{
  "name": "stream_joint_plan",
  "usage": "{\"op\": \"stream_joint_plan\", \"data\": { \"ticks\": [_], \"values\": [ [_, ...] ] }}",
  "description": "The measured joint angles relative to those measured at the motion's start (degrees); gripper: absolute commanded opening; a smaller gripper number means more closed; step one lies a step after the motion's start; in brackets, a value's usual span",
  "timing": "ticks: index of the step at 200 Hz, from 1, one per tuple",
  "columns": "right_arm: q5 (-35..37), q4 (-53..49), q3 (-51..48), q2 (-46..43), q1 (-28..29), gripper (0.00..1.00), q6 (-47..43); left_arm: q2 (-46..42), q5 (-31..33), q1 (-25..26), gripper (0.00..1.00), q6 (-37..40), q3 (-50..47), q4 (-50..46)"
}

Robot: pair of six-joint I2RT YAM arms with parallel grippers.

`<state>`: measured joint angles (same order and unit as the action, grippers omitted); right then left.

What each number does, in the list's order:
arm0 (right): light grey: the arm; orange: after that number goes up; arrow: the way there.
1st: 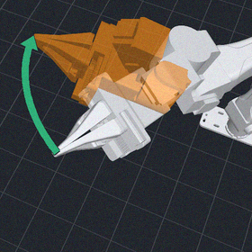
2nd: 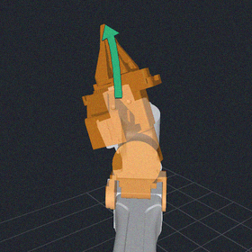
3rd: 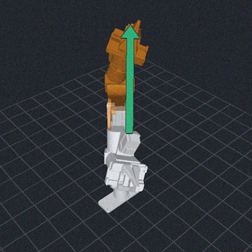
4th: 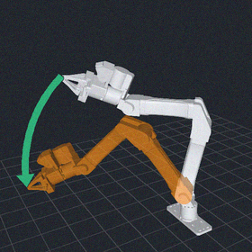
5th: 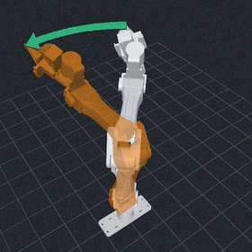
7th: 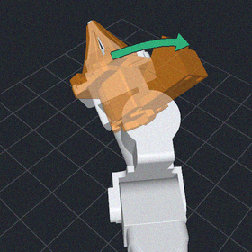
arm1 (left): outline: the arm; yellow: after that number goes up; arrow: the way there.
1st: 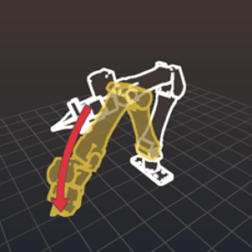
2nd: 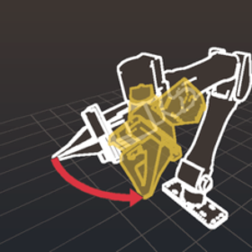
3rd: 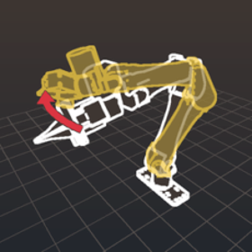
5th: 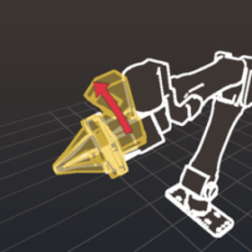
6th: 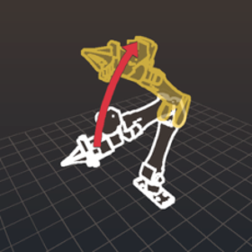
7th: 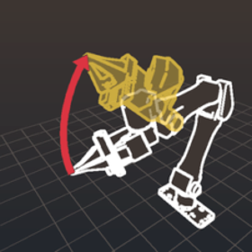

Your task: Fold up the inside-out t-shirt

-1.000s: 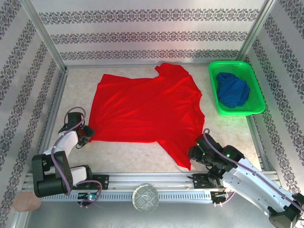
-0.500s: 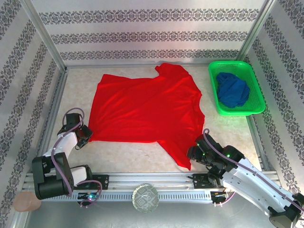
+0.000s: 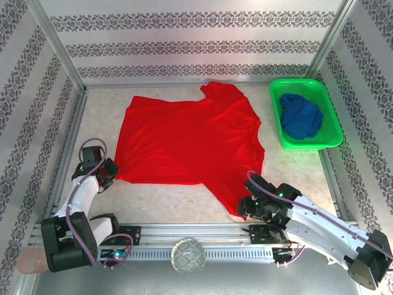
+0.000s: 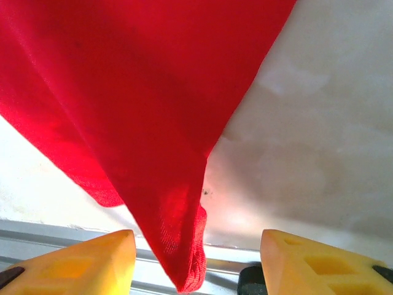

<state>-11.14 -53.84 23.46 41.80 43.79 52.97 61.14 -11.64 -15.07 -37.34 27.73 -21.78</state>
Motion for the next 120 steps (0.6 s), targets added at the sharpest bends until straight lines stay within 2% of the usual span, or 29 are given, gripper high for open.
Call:
{"op": "stream_joint_plan", "data": {
  "ticks": [18, 31, 38, 55, 95, 120],
  "values": [
    [-1.2, 0.5, -0.5, 0.2, 0.6, 0.51, -0.2, -0.2, -0.4, 0.0, 0.00, 0.0, 0.0, 0.0],
    [-1.9, 1.6, -1.1, 0.2, 0.7, 0.41, -0.2, -0.3, -0.4, 0.0, 0.00, -0.1, 0.0, 0.0],
    [-2.2, 2.6, -1.5, 0.2, 0.7, 0.31, -0.1, -0.5, -0.5, 0.0, 0.00, -0.1, 0.0, 0.0],
    [-3.1, 4.8, -2.4, 0.4, 0.7, 0.00, 0.6, -0.8, -0.9, 0.0, 0.00, -0.1, 0.0, 0.0],
    [-2.9, 3.8, 1.2, -2.8, 0.3, 0.00, 1.1, -1.9, -2.4, 0.0, 0.00, -0.2, 1.3, -1.4],
    [-3.2, 3.1, 8.6, -4.9, -4.7, 0.00, 0.5, -2.8, -3.5, -0.3, 0.00, -0.2, 5.0, -2.2]
  ]
}}
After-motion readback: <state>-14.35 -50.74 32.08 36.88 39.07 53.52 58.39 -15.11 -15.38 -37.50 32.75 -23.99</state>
